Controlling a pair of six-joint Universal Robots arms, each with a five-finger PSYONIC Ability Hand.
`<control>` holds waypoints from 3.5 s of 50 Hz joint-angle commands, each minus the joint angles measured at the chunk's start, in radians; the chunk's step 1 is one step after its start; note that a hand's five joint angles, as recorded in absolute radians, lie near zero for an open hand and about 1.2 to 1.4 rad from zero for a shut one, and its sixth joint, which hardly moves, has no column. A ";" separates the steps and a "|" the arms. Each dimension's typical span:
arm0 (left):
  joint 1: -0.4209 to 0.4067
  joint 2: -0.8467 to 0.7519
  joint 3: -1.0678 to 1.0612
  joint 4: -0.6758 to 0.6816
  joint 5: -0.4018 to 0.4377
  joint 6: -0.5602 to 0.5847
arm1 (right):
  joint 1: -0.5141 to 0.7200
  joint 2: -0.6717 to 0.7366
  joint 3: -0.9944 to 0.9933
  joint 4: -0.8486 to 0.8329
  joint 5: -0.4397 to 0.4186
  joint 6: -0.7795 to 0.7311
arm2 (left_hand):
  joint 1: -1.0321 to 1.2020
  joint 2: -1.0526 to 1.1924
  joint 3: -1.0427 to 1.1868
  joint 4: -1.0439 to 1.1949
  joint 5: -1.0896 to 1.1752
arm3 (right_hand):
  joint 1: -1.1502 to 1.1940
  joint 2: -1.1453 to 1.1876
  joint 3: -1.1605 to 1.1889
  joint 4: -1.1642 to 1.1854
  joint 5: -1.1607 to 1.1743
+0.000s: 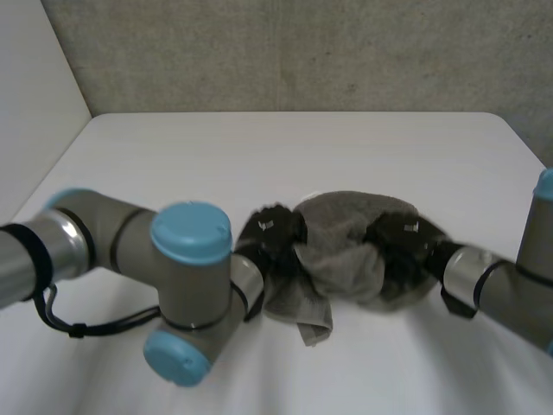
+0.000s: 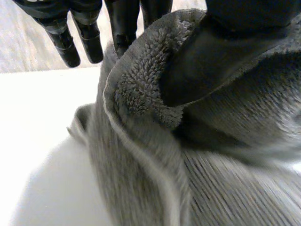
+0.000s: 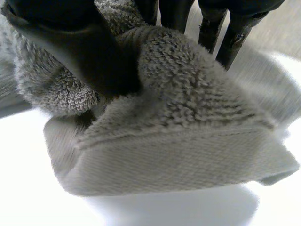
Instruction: Fold the towel.
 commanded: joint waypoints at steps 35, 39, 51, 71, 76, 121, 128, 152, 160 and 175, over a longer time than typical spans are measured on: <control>0.155 0.340 -0.438 0.180 0.268 0.392 | -0.040 -0.219 0.251 -0.156 -0.158 -0.590 | -0.079 -0.106 -0.052 -0.059 -0.145 | -0.021 -0.021 -0.044 -0.076 -0.034; 0.141 0.299 -0.429 0.178 0.262 0.415 | -0.076 -0.205 0.202 -0.024 -0.156 -0.582 | -0.606 -0.634 -0.052 -0.059 -0.672 | -0.080 -0.079 -0.044 -0.076 -0.092; 0.140 0.294 -0.427 0.191 0.115 0.408 | -0.080 -0.204 0.162 0.018 -0.012 -0.432 | -0.868 -0.896 -0.052 -0.059 -0.935 | -0.089 -0.088 -0.044 -0.076 -0.101; 0.148 0.354 -0.508 0.140 0.004 0.423 | -0.097 -0.147 0.159 0.010 0.008 -0.337 | -0.901 -0.929 -0.052 -0.059 -0.967 | -0.121 -0.121 -0.044 -0.076 -0.133; 0.195 0.357 -0.531 0.125 0.009 0.423 | -0.102 -0.144 0.150 0.007 0.010 -0.326 | -0.898 -0.926 -0.052 -0.059 -0.964 | -0.121 -0.121 -0.044 -0.076 -0.133; 0.255 0.297 -0.475 0.166 0.021 0.420 | -0.197 -0.162 0.074 0.240 -0.044 -0.269 | -0.017 -0.045 -0.052 -0.059 -0.084 | -0.958 -0.957 -0.044 -0.076 -0.970; 0.258 0.309 -0.481 0.165 0.030 0.422 | -0.203 -0.121 0.036 0.315 -0.116 -0.262 | 0.120 0.092 -0.052 -0.059 0.054 | -0.955 -0.954 -0.044 -0.076 -0.967; 0.310 0.371 -0.498 0.165 0.042 0.423 | -0.226 -0.098 0.001 0.329 -0.132 -0.234 | 0.121 0.093 -0.052 -0.059 0.054 | -0.976 -0.975 -0.044 -0.076 -0.988; 0.307 0.380 -0.504 0.163 0.044 0.423 | -0.208 -0.032 -0.010 0.240 -0.125 -0.142 | 0.121 0.093 -0.052 -0.059 0.054 | -0.958 -0.957 -0.044 -0.076 -0.970; 0.344 0.401 -0.519 0.158 0.045 0.423 | -0.206 0.014 -0.005 0.274 -0.125 -0.156 | 0.121 0.093 -0.052 -0.059 0.054 | -0.620 -0.620 -0.044 -0.076 -0.632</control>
